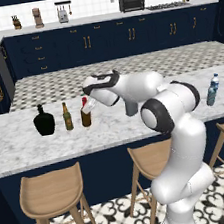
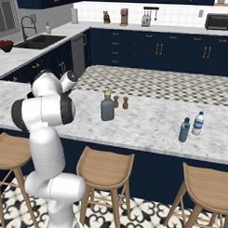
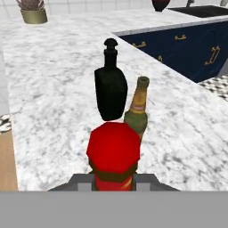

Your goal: Move the plastic bottles in the middle to the plastics group, and the glass bottles in the middle to the glass group.

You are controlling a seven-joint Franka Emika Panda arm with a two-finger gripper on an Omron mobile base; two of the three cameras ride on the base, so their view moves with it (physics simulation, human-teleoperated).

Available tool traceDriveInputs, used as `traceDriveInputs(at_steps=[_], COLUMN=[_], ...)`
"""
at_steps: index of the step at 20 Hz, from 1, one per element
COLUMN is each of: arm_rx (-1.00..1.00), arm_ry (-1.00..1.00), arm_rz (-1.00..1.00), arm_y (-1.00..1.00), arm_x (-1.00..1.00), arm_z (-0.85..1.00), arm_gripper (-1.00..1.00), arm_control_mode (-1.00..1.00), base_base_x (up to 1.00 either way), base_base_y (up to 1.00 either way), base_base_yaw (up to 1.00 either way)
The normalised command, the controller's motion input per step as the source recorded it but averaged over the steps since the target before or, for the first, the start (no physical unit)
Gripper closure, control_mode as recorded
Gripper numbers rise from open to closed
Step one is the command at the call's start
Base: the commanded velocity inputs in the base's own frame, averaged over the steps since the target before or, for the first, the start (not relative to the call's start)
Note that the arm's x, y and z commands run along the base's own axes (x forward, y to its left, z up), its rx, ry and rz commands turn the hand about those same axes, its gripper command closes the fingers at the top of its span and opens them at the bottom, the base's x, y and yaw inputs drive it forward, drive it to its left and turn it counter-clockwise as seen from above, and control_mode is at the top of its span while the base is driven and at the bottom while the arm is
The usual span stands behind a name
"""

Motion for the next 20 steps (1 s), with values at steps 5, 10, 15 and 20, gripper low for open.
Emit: traceDriveInputs(at_steps=[5,10,15,20], arm_rx=[-0.02,-0.05,-0.04,-0.01], arm_ry=[0.00,0.00,0.00,0.00], arm_rz=[0.00,0.00,0.00,0.00], arm_y=[0.09,0.00,0.00,0.00], arm_x=[0.08,0.02,0.28,0.40], arm_z=[-0.32,-0.11,0.00,0.00], arm_gripper=[1.00,1.00,1.00,1.00], arm_control_mode=[-1.00,-1.00,-1.00,-1.00], base_base_x=[0.00,0.00,0.00,0.00], base_base_y=[0.00,0.00,0.00,0.00], base_base_yaw=[0.00,0.00,0.00,0.00])
